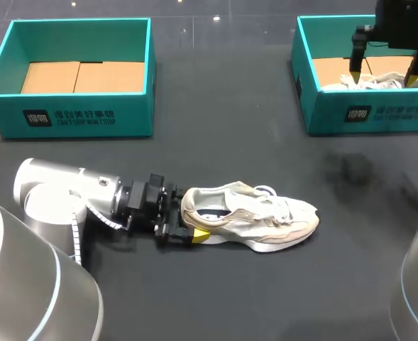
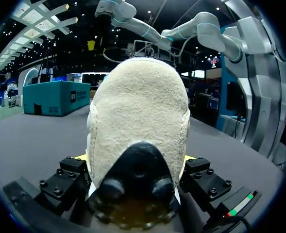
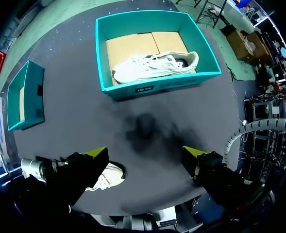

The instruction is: Take the shoe out of the shoebox, open the shoe tongue, remove and reinsert the insole, then place the shoe into the shoebox

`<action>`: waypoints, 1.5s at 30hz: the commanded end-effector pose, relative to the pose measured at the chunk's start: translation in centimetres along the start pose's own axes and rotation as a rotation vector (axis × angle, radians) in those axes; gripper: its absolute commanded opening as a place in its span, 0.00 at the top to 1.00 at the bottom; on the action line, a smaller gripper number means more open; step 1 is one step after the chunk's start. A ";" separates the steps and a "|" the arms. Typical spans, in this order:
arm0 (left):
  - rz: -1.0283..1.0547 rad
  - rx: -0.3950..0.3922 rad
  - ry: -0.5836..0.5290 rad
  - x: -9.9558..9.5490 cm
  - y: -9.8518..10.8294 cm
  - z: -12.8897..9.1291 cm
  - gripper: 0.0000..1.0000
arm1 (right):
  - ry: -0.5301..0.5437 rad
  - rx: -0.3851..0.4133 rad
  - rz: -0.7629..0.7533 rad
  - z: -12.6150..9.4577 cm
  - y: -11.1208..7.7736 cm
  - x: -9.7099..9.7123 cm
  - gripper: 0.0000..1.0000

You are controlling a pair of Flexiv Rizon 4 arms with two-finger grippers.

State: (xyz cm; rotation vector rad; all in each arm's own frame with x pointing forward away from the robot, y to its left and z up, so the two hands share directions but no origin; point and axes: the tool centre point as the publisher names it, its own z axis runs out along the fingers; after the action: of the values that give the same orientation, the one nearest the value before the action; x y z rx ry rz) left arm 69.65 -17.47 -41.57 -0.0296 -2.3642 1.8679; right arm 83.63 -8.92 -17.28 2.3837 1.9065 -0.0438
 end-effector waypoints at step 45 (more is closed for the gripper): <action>-0.001 -0.004 -0.001 0.2 0.0 0.0 1.00 | -0.135 0.005 -0.022 1.7 -17.1 18.2 0.00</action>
State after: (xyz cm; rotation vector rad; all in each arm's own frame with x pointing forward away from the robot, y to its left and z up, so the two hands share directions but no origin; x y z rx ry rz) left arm 69.63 -17.46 -41.56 -0.0294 -2.3644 1.8680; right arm 70.95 9.27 -20.03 2.3333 1.9039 -0.1282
